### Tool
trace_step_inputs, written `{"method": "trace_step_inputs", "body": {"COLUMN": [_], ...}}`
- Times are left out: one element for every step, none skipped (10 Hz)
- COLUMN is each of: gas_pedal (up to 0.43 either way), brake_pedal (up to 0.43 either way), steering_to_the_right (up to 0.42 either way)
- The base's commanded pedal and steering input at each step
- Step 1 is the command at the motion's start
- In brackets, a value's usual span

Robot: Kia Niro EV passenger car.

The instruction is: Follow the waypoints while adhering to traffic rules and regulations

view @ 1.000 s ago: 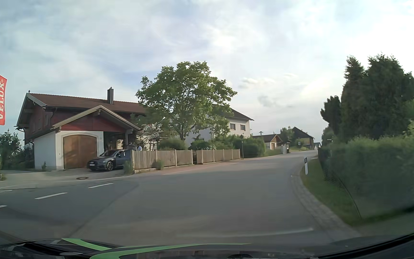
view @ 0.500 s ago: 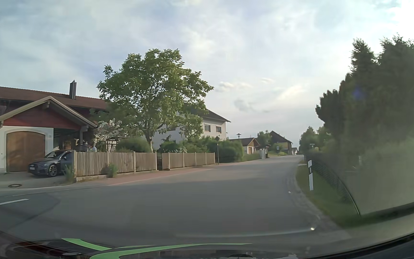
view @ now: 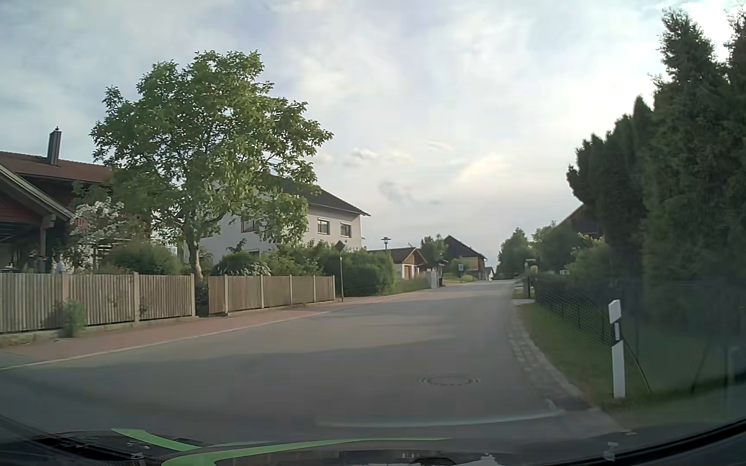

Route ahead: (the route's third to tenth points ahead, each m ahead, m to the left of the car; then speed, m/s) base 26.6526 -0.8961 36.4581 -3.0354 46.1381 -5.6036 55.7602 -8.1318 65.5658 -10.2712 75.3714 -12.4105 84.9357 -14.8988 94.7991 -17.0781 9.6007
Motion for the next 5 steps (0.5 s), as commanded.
{"method": "trace_step_inputs", "body": {"gas_pedal": [0.189, 0.189, 0.189, 0.189, 0.189], "brake_pedal": [0.0, 0.0, 0.0, 0.0, 0.0], "steering_to_the_right": [0.065, 0.063, 0.062, 0.06, 0.055]}}
